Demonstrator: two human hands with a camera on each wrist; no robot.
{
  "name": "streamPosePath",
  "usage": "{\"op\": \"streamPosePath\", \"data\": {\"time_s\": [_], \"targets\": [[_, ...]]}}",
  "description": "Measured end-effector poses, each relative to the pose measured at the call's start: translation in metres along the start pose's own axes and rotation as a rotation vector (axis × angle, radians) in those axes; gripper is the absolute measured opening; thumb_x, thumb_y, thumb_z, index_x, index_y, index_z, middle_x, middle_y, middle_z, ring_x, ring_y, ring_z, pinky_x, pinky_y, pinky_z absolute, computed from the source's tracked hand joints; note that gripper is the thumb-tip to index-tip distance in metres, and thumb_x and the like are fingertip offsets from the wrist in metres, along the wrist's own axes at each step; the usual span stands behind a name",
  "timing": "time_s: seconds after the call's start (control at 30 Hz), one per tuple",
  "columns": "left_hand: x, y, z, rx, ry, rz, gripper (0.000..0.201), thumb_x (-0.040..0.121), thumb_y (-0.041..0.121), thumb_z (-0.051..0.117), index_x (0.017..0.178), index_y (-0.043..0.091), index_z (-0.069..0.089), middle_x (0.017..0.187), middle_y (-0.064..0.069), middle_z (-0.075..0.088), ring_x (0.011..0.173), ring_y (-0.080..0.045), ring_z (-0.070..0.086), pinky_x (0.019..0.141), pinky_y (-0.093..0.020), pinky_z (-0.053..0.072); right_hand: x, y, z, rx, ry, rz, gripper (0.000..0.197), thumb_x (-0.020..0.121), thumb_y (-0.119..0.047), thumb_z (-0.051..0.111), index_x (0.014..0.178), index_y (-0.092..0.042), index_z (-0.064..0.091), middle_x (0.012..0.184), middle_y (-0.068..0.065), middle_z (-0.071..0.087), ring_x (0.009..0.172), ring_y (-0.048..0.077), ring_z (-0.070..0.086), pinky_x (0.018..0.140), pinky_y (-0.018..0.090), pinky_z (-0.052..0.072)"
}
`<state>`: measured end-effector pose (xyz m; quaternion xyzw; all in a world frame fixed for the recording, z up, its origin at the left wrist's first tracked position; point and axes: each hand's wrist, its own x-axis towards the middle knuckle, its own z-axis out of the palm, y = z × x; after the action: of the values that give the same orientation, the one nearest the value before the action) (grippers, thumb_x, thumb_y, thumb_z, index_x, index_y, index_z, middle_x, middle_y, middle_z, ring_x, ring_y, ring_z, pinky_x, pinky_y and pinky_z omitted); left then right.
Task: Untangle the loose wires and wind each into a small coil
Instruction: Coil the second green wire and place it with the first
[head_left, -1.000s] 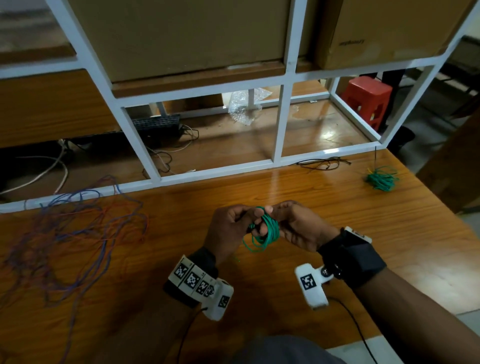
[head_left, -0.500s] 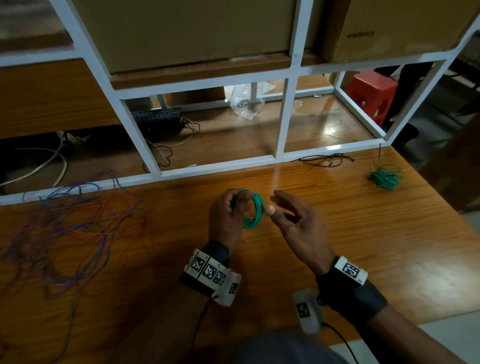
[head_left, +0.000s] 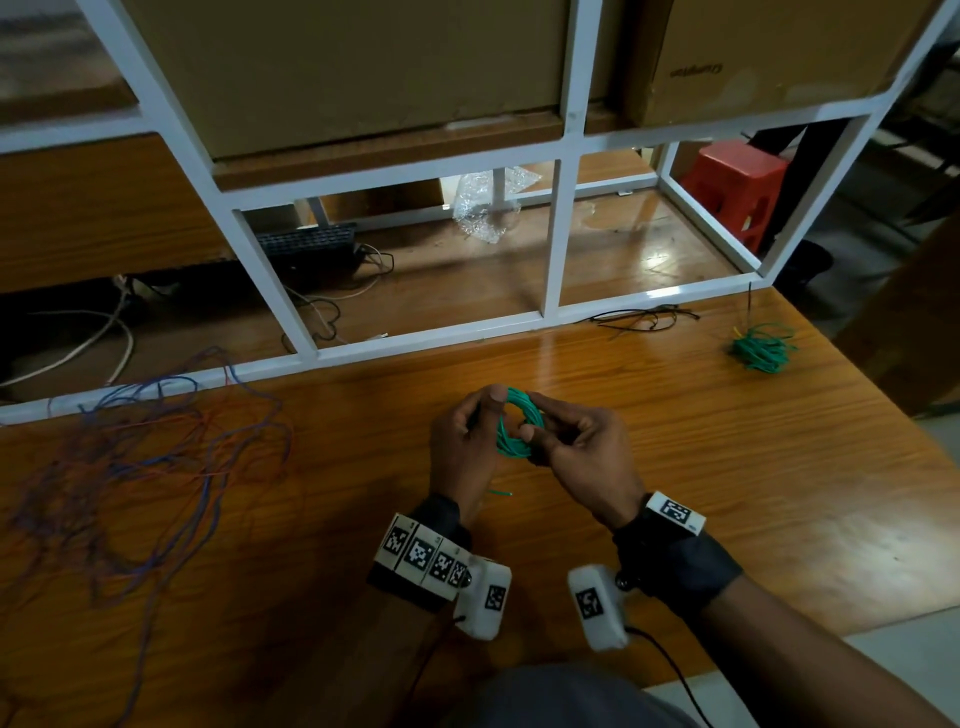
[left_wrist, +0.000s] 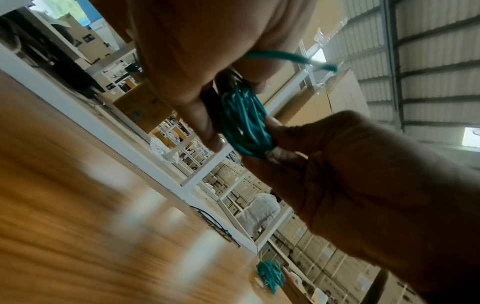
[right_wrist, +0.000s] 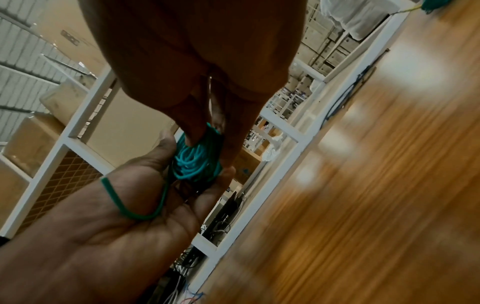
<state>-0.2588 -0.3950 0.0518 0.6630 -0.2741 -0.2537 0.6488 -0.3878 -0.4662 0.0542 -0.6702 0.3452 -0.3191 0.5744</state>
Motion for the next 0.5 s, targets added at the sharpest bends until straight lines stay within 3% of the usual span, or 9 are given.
{"op": "streamPosePath", "data": {"time_s": [0.07, 0.1, 0.17, 0.23, 0.3, 0.37, 0.43, 0.5], "targets": [[-0.002, -0.001, 0.002, -0.071, -0.05, -0.057, 0.034, 0.101, 0.044, 0.052, 0.095, 0.018, 0.074, 0.094, -0.009, 0.075, 0.091, -0.032, 0.072, 0.078, -0.049, 0.058, -0.003, -0.002, 0.004, 0.141, 0.045, 0.066, 0.04, 0.09, -0.011, 0.078, 0.13, -0.012, 0.07, 0.109, 0.003, 0.079, 0.095, 0.014, 0.077, 0.074, 0.036, 0.065], [-0.005, -0.001, 0.004, -0.092, -0.074, -0.086, 0.035, 0.102, 0.046, 0.05, 0.104, 0.019, 0.072, 0.102, -0.011, 0.074, 0.097, -0.033, 0.07, 0.085, -0.051, 0.057, -0.005, 0.0, 0.008, 0.184, 0.079, 0.086, 0.04, 0.09, -0.009, 0.078, 0.129, -0.01, 0.07, 0.107, 0.004, 0.079, 0.095, 0.016, 0.077, 0.074, 0.036, 0.065], [-0.01, -0.002, 0.008, -0.035, -0.112, -0.133, 0.047, 0.102, 0.048, 0.047, 0.138, 0.02, 0.056, 0.131, -0.008, 0.064, 0.115, -0.025, 0.063, 0.098, -0.045, 0.054, -0.008, 0.008, 0.015, 0.216, 0.142, 0.106, 0.04, 0.09, -0.007, 0.078, 0.129, -0.009, 0.07, 0.107, 0.006, 0.079, 0.097, 0.02, 0.077, 0.077, 0.04, 0.065], [-0.011, -0.007, 0.011, 0.069, -0.14, -0.154, 0.062, 0.102, 0.048, 0.046, 0.155, 0.021, 0.033, 0.147, -0.002, 0.047, 0.129, -0.019, 0.052, 0.105, -0.039, 0.049, -0.01, 0.013, 0.02, 0.28, 0.168, 0.146, 0.042, 0.09, -0.007, 0.078, 0.13, -0.009, 0.07, 0.107, 0.006, 0.079, 0.097, 0.021, 0.077, 0.08, 0.044, 0.064], [-0.006, -0.011, 0.01, 0.168, -0.13, -0.114, 0.054, 0.104, 0.045, 0.043, 0.152, 0.022, 0.038, 0.148, -0.002, 0.048, 0.128, -0.018, 0.053, 0.105, -0.04, 0.049, -0.011, 0.013, 0.02, 0.319, 0.139, 0.192, 0.042, 0.089, -0.01, 0.08, 0.13, -0.014, 0.07, 0.098, 0.005, 0.08, 0.091, 0.019, 0.077, 0.081, 0.043, 0.063], [0.002, -0.008, 0.004, 0.32, -0.149, -0.021, 0.044, 0.106, 0.039, 0.041, 0.146, 0.02, 0.047, 0.142, -0.005, 0.055, 0.125, -0.018, 0.055, 0.102, -0.037, 0.049, -0.008, 0.011, 0.013, 0.223, 0.024, 0.175, 0.044, 0.089, -0.017, 0.081, 0.13, -0.02, 0.068, 0.083, -0.004, 0.077, 0.081, 0.011, 0.073, 0.075, 0.033, 0.06], [0.011, 0.001, -0.003, 0.452, -0.277, 0.051, 0.04, 0.107, 0.033, 0.041, 0.144, 0.02, 0.05, 0.14, -0.005, 0.057, 0.123, -0.018, 0.055, 0.094, -0.028, 0.048, 0.0, 0.006, 0.002, 0.151, -0.092, 0.187, 0.057, 0.087, -0.028, 0.083, 0.139, -0.023, 0.061, 0.101, -0.012, 0.075, 0.096, 0.008, 0.071, 0.079, 0.027, 0.058], [0.02, 0.011, -0.01, 0.52, -0.467, 0.081, 0.042, 0.108, 0.033, 0.04, 0.148, 0.025, 0.044, 0.145, -0.004, 0.052, 0.124, -0.014, 0.052, 0.091, -0.022, 0.043, 0.011, -0.004, -0.014, 0.162, -0.166, 0.26, 0.071, 0.083, -0.039, 0.083, 0.146, -0.028, 0.054, 0.12, -0.005, 0.072, 0.113, 0.015, 0.068, 0.091, 0.036, 0.06]]}}
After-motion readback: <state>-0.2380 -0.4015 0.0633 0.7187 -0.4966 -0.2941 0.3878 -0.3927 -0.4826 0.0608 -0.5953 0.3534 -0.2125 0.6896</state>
